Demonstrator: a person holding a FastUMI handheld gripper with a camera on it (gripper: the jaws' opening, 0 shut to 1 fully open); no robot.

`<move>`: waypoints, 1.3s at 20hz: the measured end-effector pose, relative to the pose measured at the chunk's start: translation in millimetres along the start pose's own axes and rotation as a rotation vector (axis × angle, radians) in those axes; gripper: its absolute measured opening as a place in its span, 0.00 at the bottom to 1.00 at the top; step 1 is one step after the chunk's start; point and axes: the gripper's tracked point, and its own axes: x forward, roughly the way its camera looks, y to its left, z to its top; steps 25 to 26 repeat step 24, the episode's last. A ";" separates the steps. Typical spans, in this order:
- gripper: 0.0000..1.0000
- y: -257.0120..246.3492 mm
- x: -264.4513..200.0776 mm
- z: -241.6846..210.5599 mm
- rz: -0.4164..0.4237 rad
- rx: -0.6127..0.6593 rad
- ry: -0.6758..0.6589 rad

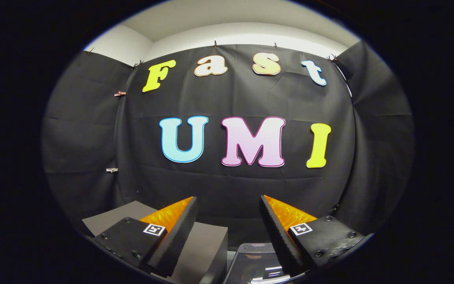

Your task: Put the clothes into the washing machine and then close the washing machine lid.

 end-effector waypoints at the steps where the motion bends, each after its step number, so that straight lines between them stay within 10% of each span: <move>1: 0.99 -1.5 -0.6 -0.3 -0.003 0.004 -0.001; 26: 0.99 3.1 3.7 3.9 0.018 0.005 -0.006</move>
